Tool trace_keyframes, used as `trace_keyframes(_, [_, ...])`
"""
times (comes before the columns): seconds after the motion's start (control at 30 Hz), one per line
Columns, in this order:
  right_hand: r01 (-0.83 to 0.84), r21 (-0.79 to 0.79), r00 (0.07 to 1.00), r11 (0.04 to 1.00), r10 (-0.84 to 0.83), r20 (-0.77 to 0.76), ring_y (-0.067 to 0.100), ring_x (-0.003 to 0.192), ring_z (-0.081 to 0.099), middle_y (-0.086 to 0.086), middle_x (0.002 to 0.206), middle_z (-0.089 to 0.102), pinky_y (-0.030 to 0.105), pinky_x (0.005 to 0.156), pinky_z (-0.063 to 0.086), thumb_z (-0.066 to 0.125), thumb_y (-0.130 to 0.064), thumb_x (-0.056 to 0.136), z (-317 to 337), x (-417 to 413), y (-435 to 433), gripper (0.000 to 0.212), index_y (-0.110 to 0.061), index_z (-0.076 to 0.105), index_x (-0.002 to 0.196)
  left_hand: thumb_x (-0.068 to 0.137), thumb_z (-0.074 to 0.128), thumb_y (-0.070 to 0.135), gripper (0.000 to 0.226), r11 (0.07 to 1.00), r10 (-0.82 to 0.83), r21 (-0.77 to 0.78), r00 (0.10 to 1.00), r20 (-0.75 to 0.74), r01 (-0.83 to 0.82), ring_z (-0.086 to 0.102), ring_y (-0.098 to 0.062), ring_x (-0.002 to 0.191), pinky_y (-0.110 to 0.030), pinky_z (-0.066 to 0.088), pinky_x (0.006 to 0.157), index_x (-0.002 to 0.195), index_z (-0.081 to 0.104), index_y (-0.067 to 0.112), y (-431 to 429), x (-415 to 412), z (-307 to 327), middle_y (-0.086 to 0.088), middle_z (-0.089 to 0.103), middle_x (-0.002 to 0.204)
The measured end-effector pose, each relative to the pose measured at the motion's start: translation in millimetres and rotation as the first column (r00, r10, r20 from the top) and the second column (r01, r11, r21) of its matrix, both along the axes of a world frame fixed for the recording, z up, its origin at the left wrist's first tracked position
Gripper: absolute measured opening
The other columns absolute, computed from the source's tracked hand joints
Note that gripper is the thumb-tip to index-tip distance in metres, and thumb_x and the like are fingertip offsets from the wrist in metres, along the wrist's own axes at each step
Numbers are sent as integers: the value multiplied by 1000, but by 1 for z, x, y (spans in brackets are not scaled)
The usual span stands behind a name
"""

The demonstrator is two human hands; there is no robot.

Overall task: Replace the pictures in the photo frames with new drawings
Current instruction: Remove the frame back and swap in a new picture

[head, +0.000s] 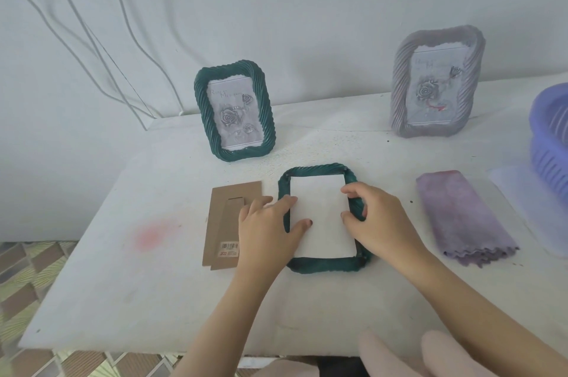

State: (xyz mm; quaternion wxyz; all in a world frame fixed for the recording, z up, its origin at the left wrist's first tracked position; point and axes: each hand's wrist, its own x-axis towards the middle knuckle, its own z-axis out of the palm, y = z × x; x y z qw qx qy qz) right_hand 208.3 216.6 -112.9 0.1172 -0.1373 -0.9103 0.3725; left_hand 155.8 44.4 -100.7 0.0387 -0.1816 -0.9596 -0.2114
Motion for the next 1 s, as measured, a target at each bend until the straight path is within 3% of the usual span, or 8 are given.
trace_keyframes(0.27, [-14, 46, 999, 999, 15, -29, 2, 81, 40, -3, 113, 60, 15, 77, 31, 62, -14, 81, -4, 1, -1, 38, -17, 58, 118, 86, 54, 49, 44, 999, -40, -39, 998, -55, 37, 38, -19, 130, -28, 14, 97, 124, 57, 26, -1, 0, -7, 12, 57, 129])
trace_keyframes(0.47, [0, 95, 997, 995, 6, -71, 6, 85, 41, -5, 109, 61, 20, 76, 33, 62, -21, 82, -6, 4, 0, 33, -19, 59, 115, 85, 53, 42, 42, 983, -106, 150, 994, 3, 104, 41, -19, 128, -29, 22, 103, 123, 58, 23, -12, -2, -13, 8, 58, 129])
trace_keyframes(0.6, [-27, 160, 995, 987, 42, -92, 9, 86, 40, -10, 102, 64, 24, 71, 35, 64, -26, 81, -8, 9, 3, 32, -23, 61, 113, 88, 58, 24, 42, 967, -129, 232, 986, 104, 102, 31, -14, 135, -28, 19, 107, 130, 52, 28, -23, -4, -9, 4, 50, 135])
trace_keyframes(0.73, [-55, 151, 996, 987, 65, -64, 7, 86, 38, -20, 97, 61, 25, 71, 36, 67, -31, 79, -10, 14, 8, 36, -28, 61, 115, 86, 61, 22, 49, 961, -204, 227, 957, 207, 155, 30, -8, 136, -29, 22, 112, 131, 48, 37, -32, -12, -12, 2, 50, 138])
trace_keyframes(0.83, [-59, 145, 996, 988, 68, -61, 9, 87, 40, -20, 102, 63, 27, 73, 41, 68, -33, 78, -12, 14, 10, 37, -29, 62, 114, 84, 63, 24, 49, 963, -202, 219, 956, 213, 155, 30, -10, 136, -34, 23, 113, 129, 50, 38, -33, -12, -13, 0, 50, 138])
trace_keyframes(1.0, [-66, 158, 993, 985, 80, -85, 10, 87, 43, -18, 110, 63, 25, 75, 39, 69, -31, 78, -17, 12, 11, 35, -28, 63, 112, 85, 62, 24, 47, 969, -205, 180, 961, 187, 171, 32, -10, 135, -29, 22, 112, 130, 50, 35, -31, -13, -14, 1, 51, 137])
